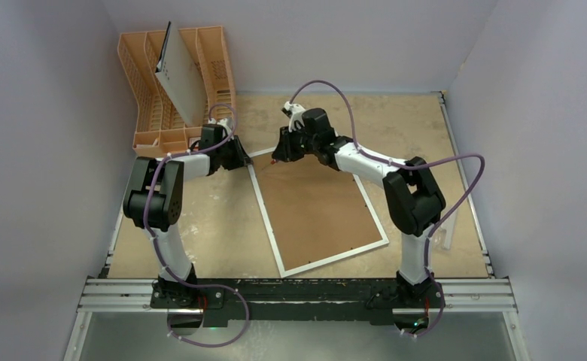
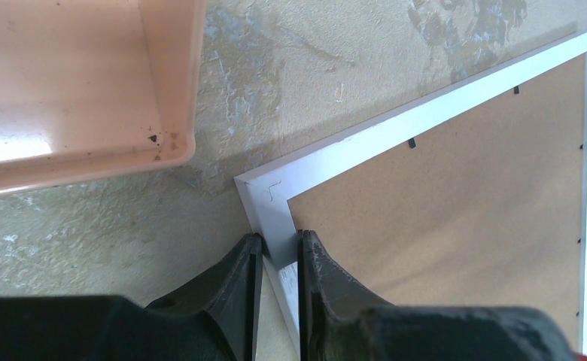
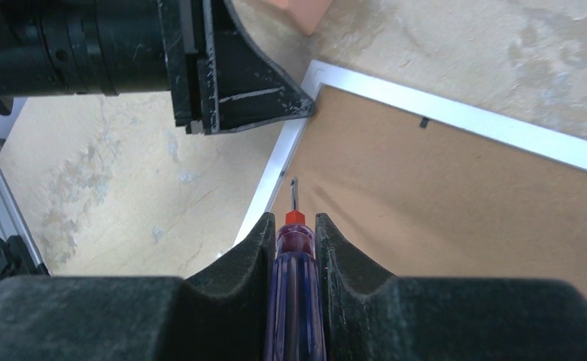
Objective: Take the photo out of the frame
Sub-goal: Release the photo frame item from the photo frame.
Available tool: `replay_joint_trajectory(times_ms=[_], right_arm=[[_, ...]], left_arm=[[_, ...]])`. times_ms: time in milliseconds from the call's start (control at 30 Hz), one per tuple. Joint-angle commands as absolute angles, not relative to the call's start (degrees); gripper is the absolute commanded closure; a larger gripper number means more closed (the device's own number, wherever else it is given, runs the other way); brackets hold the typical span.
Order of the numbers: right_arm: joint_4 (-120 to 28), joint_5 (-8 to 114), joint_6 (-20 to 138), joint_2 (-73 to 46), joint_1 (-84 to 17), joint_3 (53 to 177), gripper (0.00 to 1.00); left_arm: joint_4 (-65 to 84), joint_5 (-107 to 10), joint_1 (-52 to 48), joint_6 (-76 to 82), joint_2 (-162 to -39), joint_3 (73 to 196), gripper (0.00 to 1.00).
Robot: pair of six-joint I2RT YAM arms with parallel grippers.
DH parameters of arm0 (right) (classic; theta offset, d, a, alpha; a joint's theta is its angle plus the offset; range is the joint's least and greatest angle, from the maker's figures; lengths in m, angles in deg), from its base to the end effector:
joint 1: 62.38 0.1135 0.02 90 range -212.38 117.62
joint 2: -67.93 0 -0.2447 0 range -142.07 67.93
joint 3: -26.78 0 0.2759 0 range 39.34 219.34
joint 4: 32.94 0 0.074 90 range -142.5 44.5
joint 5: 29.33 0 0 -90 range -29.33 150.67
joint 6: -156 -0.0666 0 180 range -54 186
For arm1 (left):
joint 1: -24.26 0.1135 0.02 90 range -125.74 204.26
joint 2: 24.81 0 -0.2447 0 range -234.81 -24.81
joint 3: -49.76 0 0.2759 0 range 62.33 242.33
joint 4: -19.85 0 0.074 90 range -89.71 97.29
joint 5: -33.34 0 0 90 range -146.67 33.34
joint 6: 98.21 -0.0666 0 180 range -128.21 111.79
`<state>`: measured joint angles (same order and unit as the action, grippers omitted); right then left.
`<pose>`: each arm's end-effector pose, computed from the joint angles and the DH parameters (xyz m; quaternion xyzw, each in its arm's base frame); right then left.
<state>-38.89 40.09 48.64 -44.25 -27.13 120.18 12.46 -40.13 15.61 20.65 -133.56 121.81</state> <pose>0.3927 0.3062 0.1942 -0.2240 0.8035 0.3700 0.4090 0.4113 -0.0817 0.0844 -0.1047 0.9069 -0.2494 0.3229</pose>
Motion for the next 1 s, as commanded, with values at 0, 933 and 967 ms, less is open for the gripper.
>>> replay_joint_trajectory(times_ms=[0, 933, 967], right_arm=[[-34.45, 38.06, 46.81, -43.39, -27.83, 120.97, 1.00], [-32.16, 32.37, 46.46, -49.68, -27.33, 120.82, 1.00], [-31.86, 32.51, 46.31, -49.97, -27.31, 120.95, 1.00]], left_arm=[[8.39, -40.76, 15.03, 17.45, -136.63, 119.93, 0.85], [8.70, -40.15, 15.03, 17.63, -137.31, 120.24, 0.85], [8.70, -40.14, 15.03, 17.63, -137.27, 120.24, 0.85]])
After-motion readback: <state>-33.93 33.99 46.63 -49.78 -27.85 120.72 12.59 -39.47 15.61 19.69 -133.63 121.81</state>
